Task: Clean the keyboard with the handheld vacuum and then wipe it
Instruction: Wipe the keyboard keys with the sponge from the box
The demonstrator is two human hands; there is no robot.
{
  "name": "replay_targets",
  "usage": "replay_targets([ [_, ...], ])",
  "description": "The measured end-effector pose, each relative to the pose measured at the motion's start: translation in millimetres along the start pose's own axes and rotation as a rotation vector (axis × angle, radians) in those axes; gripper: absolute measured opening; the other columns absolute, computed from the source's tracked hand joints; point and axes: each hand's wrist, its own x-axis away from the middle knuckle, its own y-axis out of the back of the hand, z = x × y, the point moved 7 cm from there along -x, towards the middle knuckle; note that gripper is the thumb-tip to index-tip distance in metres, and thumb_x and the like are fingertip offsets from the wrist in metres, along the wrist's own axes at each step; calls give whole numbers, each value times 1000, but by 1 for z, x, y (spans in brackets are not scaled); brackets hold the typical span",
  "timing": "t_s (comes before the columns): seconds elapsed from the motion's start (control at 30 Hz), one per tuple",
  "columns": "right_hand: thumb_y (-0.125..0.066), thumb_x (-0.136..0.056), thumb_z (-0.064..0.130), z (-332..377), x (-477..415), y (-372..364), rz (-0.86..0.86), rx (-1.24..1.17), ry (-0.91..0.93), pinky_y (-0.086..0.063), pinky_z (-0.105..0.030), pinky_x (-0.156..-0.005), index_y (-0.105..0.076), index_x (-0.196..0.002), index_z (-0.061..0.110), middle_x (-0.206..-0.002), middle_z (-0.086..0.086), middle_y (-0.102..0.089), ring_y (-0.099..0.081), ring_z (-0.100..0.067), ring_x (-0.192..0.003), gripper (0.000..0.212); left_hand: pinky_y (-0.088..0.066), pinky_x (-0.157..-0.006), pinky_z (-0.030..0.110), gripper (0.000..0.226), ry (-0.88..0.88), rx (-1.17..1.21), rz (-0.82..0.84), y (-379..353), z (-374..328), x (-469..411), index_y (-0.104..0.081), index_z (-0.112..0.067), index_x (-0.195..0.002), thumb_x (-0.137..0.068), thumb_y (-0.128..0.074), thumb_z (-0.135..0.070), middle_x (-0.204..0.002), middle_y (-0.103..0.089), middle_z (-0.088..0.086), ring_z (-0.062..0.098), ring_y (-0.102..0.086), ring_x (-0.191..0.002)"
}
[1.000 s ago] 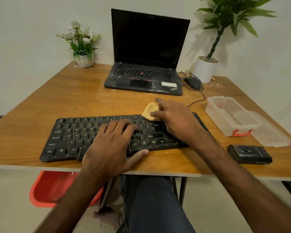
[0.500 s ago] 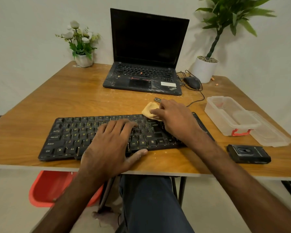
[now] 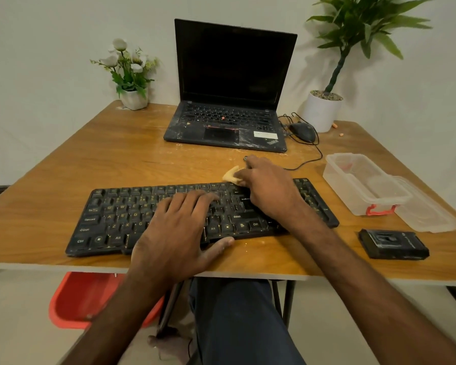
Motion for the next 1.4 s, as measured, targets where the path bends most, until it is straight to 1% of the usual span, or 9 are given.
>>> replay_targets([
  [0.23,-66,-91,24,18,17,1,-50,-6,115,-44,-31,-78,-62,-128,27,-113,0,-57,-52,-15,-101,38,-45,-103,45,88,-8,4,3,-2,0,-1,-44,-17,-142,-87,-27,-83,-138,-53,4,22,-51,-124],
  [0.37,-58,-96,27,-6,10,-1,-7,12,-34,-45,-29,-80,-56,-135,28,-117,2,-52,-48,-14,-107,39,-46,-103,45,87,-5,8,-3,-1,-1,0,-44,-18,-142,-86,-28,-83,-138,-53,4,21,-51,-123],
  [0.5,-58,-96,26,21,10,1,-11,-183,81,-46,-31,-86,-61,-130,25,-112,2,-54,-49,-13,-103,34,-46,-102,44,87,-1,1,3,-2,0,-1,-45,-18,-141,-87,-27,-83,-137,-53,3,21,-51,-123],
  [0.7,-54,-98,26,29,-2,6,-4,2,198,-27,-29,-75,-58,-132,33,-110,2,-52,-34,-9,-93,35,-44,-103,42,87,7,0,-12,0,1,0,-46,-17,-140,-86,-30,-83,-136,-54,4,21,-51,-122],
  [0.83,-58,-96,31,-1,-4,6,83,98,95,-39,-35,-94,-52,-137,33,-129,-2,-50,-44,-16,-117,42,-46,-102,42,85,9,12,-24,2,0,0,-46,-18,-138,-85,-31,-83,-134,-55,3,20,-52,-120],
  [0.97,-63,-93,24,17,2,1,13,14,176,-32,-28,-80,-60,-131,30,-113,-4,-57,-50,-17,-101,38,-46,-101,42,84,-1,11,-27,0,0,0,-47,-18,-138,-86,-32,-82,-134,-55,3,20,-52,-120],
  [1.1,-62,-94,25,37,-2,-3,0,10,285,-37,-32,-79,-60,-130,33,-112,-3,-58,-51,-17,-99,37,-44,-101,41,84,-4,6,-23,0,0,0,-48,-18,-138,-86,-31,-82,-134,-55,3,20,-52,-121],
  [1.2,-58,-96,26,23,-7,1,32,30,211,-30,-30,-79,-56,-134,35,-111,2,-54,-40,-9,-95,39,-45,-101,42,85,6,7,-28,1,1,0,-48,-18,-137,-86,-31,-83,-134,-55,4,21,-52,-121],
  [1.4,-61,-95,25,9,0,5,73,-30,70,-44,-28,-84,-59,-133,27,-118,2,-54,-45,-7,-97,38,-46,-100,42,81,-2,9,-39,1,-1,0,-47,-19,-135,-86,-32,-81,-132,-56,3,20,-53,-119],
])
